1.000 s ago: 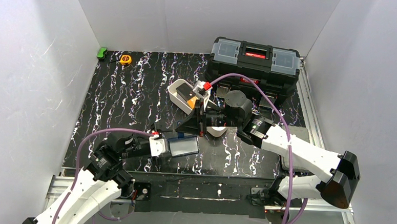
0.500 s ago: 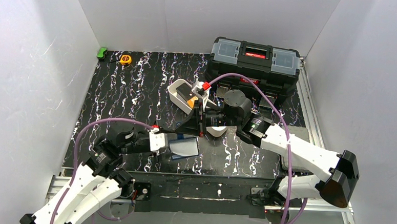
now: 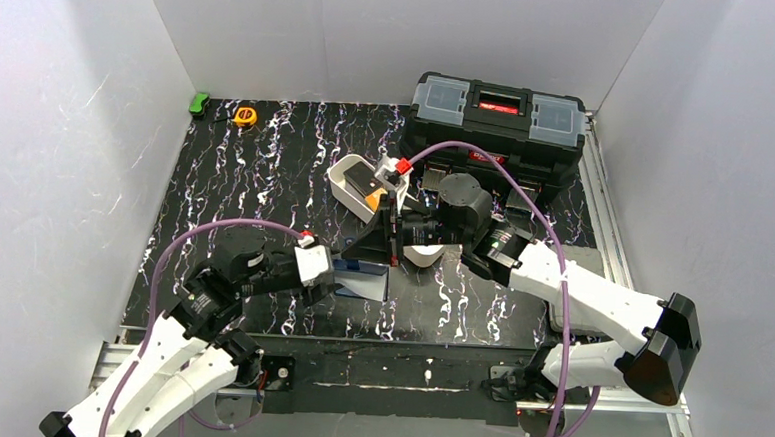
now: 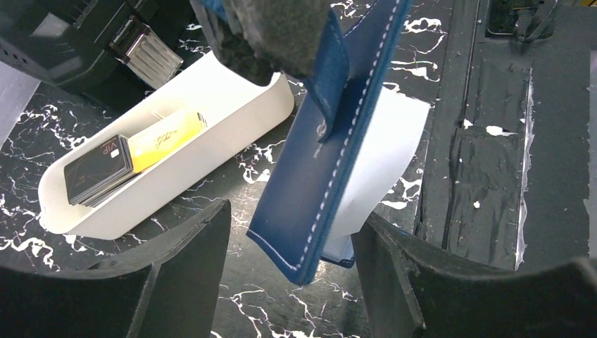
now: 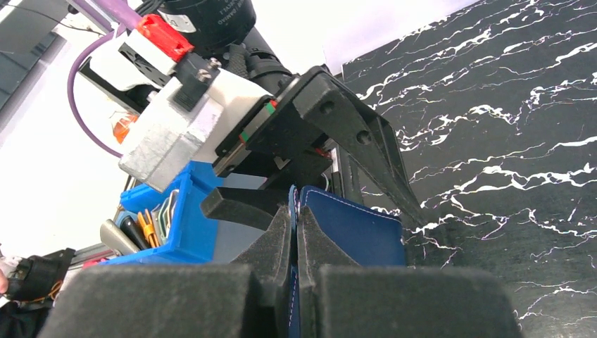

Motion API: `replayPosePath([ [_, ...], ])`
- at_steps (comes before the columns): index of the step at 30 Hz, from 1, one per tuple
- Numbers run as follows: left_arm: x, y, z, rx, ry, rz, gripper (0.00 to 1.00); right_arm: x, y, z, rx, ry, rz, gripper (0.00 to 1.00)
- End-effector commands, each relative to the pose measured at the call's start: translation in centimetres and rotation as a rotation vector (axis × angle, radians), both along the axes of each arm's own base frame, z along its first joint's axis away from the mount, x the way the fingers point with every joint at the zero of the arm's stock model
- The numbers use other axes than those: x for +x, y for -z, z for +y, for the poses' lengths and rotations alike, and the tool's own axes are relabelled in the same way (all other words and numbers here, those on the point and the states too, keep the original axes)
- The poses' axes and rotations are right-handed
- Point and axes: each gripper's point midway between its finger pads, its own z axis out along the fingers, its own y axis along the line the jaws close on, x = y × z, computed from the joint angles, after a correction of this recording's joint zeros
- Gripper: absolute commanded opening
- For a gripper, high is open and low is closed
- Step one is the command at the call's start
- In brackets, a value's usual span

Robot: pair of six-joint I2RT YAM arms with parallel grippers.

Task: Put the credit cards into the card holder
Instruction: Open the card holder at the center of the board.

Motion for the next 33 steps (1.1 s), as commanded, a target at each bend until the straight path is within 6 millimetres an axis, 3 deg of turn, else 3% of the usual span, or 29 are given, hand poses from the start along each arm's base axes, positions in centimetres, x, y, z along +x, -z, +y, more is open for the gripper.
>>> replayPosePath([
  [1, -0.7, -2.0, 0.2, -0.029, 0.013, -0.024, 0.62, 0.2, -2.2, -0.1, 0.055, -0.009, -0.038, 0.01],
  [18, -1.1, -3.7, -0.7, -0.088, 0.036, 0.022, 0.56, -0.1, -2.3, 0.2, 0.049, -0.049, -0.019, 0.01],
  [24, -1.3, -4.0, -0.8, -0.094, 0.039, 0.04, 0.43, -0.1, -1.9, 0.4, 0.039, -0.054, -0.009, 0.01],
  [30, -1.5, -3.9, -0.9, -0.089, 0.043, 0.067, 0.23, 0.1, -1.9, 0.2, 0.037, -0.042, -0.01, 0.02],
  [33, -1.5, -3.7, -0.9, -0.078, 0.041, 0.089, 0.15, 0.4, -2.1, 0.0, 0.036, -0.029, 0.001, 0.18],
])
